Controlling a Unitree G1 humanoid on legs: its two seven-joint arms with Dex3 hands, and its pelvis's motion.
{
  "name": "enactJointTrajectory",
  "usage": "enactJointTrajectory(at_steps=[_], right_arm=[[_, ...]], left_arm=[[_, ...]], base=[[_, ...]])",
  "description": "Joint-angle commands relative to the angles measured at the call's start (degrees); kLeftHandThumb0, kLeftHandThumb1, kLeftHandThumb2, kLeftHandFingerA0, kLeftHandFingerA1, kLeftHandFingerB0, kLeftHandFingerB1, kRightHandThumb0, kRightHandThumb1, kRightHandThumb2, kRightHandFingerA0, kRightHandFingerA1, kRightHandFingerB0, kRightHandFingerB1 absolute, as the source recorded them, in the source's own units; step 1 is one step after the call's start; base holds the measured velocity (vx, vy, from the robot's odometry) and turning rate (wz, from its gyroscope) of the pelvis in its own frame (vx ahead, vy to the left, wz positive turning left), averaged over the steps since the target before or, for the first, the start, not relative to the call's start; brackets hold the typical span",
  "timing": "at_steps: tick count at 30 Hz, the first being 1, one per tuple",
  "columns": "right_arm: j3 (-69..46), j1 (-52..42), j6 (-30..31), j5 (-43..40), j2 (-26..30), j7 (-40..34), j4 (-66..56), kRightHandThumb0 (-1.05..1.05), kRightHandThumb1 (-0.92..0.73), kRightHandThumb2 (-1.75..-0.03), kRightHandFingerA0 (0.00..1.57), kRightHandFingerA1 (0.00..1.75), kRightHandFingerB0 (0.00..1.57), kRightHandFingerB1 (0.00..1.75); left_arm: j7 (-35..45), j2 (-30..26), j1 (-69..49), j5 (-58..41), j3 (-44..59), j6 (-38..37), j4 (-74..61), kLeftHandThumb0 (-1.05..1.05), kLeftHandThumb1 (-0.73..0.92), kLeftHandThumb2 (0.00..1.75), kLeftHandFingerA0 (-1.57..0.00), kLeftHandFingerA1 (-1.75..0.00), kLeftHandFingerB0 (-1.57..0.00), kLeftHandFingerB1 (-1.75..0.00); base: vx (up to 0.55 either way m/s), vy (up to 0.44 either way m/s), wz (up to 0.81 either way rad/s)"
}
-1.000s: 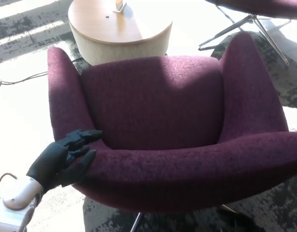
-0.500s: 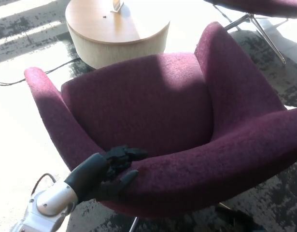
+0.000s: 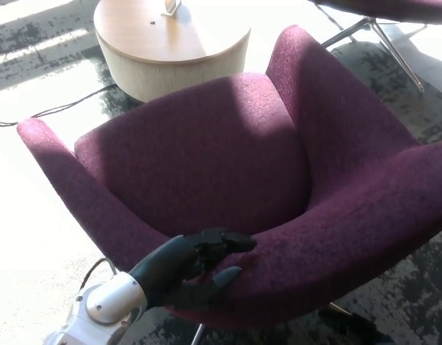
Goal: The robot stands in front of a sofa and uses its left hand to push the left side of the sofa
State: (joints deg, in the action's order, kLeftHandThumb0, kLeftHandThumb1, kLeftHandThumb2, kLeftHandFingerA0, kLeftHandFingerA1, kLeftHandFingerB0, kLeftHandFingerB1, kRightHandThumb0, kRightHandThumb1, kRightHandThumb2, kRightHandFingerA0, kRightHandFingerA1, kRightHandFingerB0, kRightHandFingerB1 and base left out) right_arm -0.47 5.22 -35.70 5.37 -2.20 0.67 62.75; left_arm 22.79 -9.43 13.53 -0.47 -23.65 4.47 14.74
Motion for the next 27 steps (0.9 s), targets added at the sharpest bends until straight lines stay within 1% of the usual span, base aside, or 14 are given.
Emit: enactJointTrajectory(at_steps=[1,2,5,6,9,12,13,15,18,19,20,24,26,27], right_arm=[[0.47,0.31,-0.94,0.81,1.13,-1.07,0.15,-0.73,-0.84,-0.66,0.59,0.42,0.4,0.33],[-0.37,0.55,-0.44,-0.67,0.67,0.38,0.4,-0.74,-0.82,-0.65,0.41,0.34,0.28,0.3],[-0.36,0.65,0.23,-0.48,0.6,0.42,0.31,-0.83,-0.75,-0.75,0.39,0.38,0.28,0.34],[-0.15,0.83,1.0,-0.08,0.32,-0.49,-0.16,-0.7,-0.92,-0.69,0.56,0.37,0.54,0.36],[0.97,1.49,2.2,1.61,0.42,-2.56,-0.88,-0.65,-0.92,-0.68,0.69,0.51,0.66,0.4],[0.86,1.62,1.8,0.99,0.34,-2.1,-0.74,-0.65,-0.92,-0.68,0.69,0.51,0.66,0.4],[2.19,0.95,2.82,3.25,0.26,-5.29,-2.49,-0.61,-0.79,-0.64,0.68,0.68,0.65,0.46],[11.97,1.73,4.43,20.1,4.32,-22.76,-4.21,-0.54,-0.81,-0.64,0.65,0.77,0.63,0.48],[13.51,3.32,6.97,20.14,4.13,-24.67,-4.14,-0.5,-0.72,-0.62,0.69,0.74,0.69,0.46],[19.73,3.99,10.36,30.3,4.88,-44.7,-3.24,-0.53,-0.64,-0.61,0.77,0.48,0.66,0.44],[21.12,3.48,10.26,32.1,5.57,-47.91,-3.53,-0.5,-0.63,-0.6,0.66,0.43,0.51,0.39],[22.44,3.57,10.27,32.0,6.07,-49.29,-3.37,-0.5,-0.63,-0.6,0.66,0.43,0.51,0.39],[18.01,3.2,10.28,22.47,6.11,-29.87,-5.56,-0.5,-0.73,-0.62,0.62,0.5,0.58,0.43],[16.78,1.45,6.93,20.85,5.45,-31.06,-6.4,-0.48,-0.71,-0.62,0.72,0.54,0.63,0.46]], left_arm=[[3.98,2.79,0.15,1.81,-4.44,1.44,-0.06,-0.8,0.9,0.67,-0.3,-0.38,-0.29,-0.33],[4.76,3.94,0.15,0.99,-5.11,1.95,-0.53,-0.75,0.9,0.67,-0.26,-0.37,-0.26,-0.33],[4.94,5.23,0.23,0.86,-5.66,1.01,0.17,-0.75,0.9,0.67,-0.26,-0.38,-0.26,-0.34],[4.97,5.9,0.48,1.05,-6.11,0.9,0.38,-0.71,0.89,0.64,-0.29,-0.4,-0.3,-0.36],[5.31,7.61,1.63,1.62,-7.22,0.53,1.52,-0.7,0.89,0.66,-0.28,-0.39,-0.28,-0.36],[5.59,7.92,2.1,1.86,-7.46,0.1,2.24,-0.7,0.89,0.66,-0.28,-0.39,-0.28,-0.36],[6.45,9.15,1.9,2.18,-9.8,0.56,1.16,-0.73,0.9,0.64,-0.26,-0.36,-0.25,-0.33],[6.85,9.82,1.94,1.55,-10.28,1.46,0.82,-0.71,0.89,0.64,-0.24,-0.36,-0.25,-0.33],[6.76,10.28,2.3,1.7,-10.65,1.86,0.65,-0.71,0.89,0.64,-0.24,-0.36,-0.25,-0.33],[6.9,12.15,1.79,1.14,-11.47,1.91,1.99,-0.38,0.54,1.1,0.0,-0.47,0.0,-0.45],[6.12,12.92,2.04,1.7,-12.13,3.7,1.6,-0.38,0.5,1.07,-0.01,-0.47,-0.01,-0.45],[5.79,13.31,2.25,2.08,-12.23,4.51,1.42,-0.38,0.5,1.07,-0.01,-0.47,-0.01,-0.45],[5.95,13.41,3.15,2.52,-12.56,6.27,0.44,-0.38,0.5,1.07,-0.01,-0.47,0.0,-0.44],[5.93,13.12,2.52,2.82,-12.97,5.11,0.07,-0.72,0.85,0.63,-0.21,-0.34,-0.23,-0.31]], base=[[0.0,0.0,0.0],[0.0,0.0,0.0],[0.0,0.0,0.0],[0.0,0.0,0.0],[0.0,0.0,0.0],[0.0,0.0,0.0],[0.0,0.0,0.0],[0.0,0.0,0.0],[0.0,0.0,0.0],[0.0,0.0,0.0],[0.0,0.0,0.0],[0.0,0.0,0.0],[0.0,0.0,0.0],[0.0,0.0,0.0]])
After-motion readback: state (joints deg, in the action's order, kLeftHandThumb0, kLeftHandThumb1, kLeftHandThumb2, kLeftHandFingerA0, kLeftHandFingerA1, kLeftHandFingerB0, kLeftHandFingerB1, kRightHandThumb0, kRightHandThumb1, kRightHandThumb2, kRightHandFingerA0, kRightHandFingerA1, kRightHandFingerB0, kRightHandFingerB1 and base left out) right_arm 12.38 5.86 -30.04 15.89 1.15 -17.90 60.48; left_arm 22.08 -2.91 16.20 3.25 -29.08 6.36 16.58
